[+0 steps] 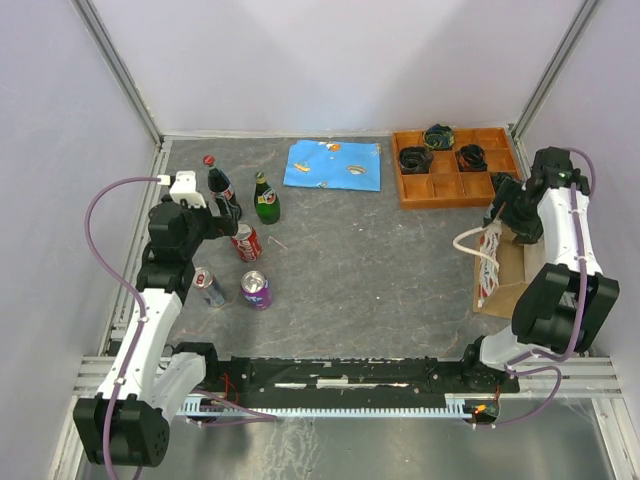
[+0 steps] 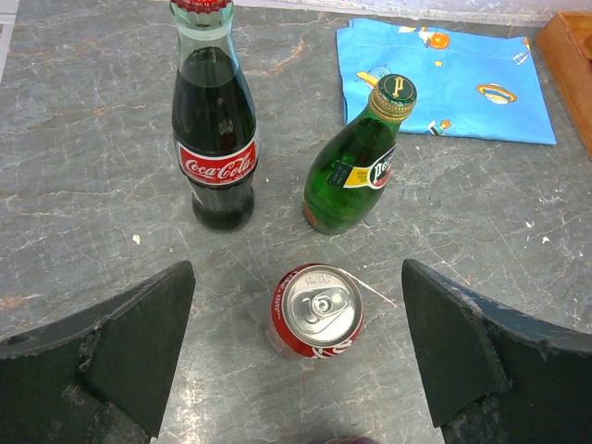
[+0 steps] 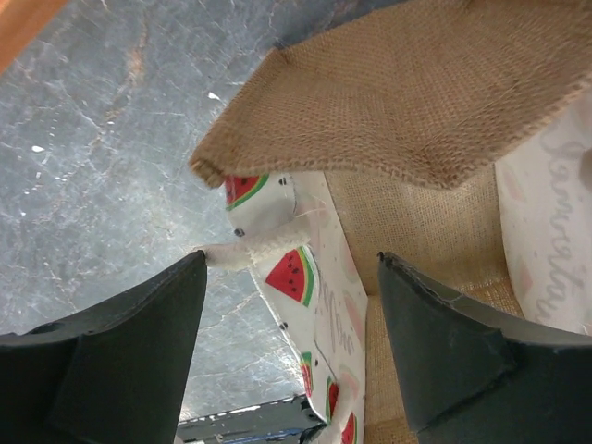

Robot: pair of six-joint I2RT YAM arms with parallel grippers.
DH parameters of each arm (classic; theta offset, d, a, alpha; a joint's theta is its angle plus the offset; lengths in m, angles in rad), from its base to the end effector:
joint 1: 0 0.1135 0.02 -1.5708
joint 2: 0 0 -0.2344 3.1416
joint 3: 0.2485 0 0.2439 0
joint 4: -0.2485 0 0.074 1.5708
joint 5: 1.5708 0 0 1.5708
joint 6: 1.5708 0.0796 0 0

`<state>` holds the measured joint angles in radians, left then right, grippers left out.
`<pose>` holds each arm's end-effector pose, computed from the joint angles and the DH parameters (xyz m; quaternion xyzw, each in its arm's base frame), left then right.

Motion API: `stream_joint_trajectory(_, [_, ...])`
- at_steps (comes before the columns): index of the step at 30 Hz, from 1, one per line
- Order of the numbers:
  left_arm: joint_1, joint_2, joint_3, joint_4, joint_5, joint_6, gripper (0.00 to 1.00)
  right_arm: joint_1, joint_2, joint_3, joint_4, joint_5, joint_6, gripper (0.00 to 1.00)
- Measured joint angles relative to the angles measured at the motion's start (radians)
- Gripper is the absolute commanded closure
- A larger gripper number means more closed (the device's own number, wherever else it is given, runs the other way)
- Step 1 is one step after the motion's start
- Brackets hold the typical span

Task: Place the beverage into the canvas bag

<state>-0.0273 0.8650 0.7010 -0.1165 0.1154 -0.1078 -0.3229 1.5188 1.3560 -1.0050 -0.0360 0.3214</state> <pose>0.2577 -0.0162 0.2701 0.0026 0.7984 -0.0865 0.5958 0.2959 -0.0960 0.2272 0.3067 0.9304 0.0175 0.2001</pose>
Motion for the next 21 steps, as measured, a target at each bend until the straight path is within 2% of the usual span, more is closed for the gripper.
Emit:
stream_joint_trajectory(1, [0.000, 0.007, 0.000, 0.003, 0.000, 0.000, 0.02, 0.000, 0.005, -0.015, 0.008, 0.000, 0.000, 0.24])
stream_joint_trajectory(3, [0.000, 0.020, 0.000, 0.011, 0.001, -0.007, 0.02, 0.000, 0.012, -0.039, 0.021, 0.002, -0.001, 0.37])
stream_joint_trajectory(7, [0.000, 0.033, 0.000, 0.021, 0.002, -0.008, 0.02, 0.000, 0.014, -0.060, 0.029, 0.008, -0.008, 0.78])
stream_joint_trajectory(11, [0.000, 0.040, 0.000, 0.023, 0.005, -0.010, 0.02, 0.002, 0.014, -0.061, 0.035, 0.016, -0.014, 0.98])
stream_joint_trajectory(18, [0.000, 0.042, 0.000, 0.023, 0.018, -0.015, 0.02, 0.063, 0.003, -0.060, 0.037, 0.041, -0.016, 1.00])
stream_joint_trajectory(21, [0.000, 0.042, 0.000, 0.023, 0.018, -0.015, 0.02, 0.135, -0.015, -0.045, 0.015, 0.063, -0.003, 1.00])
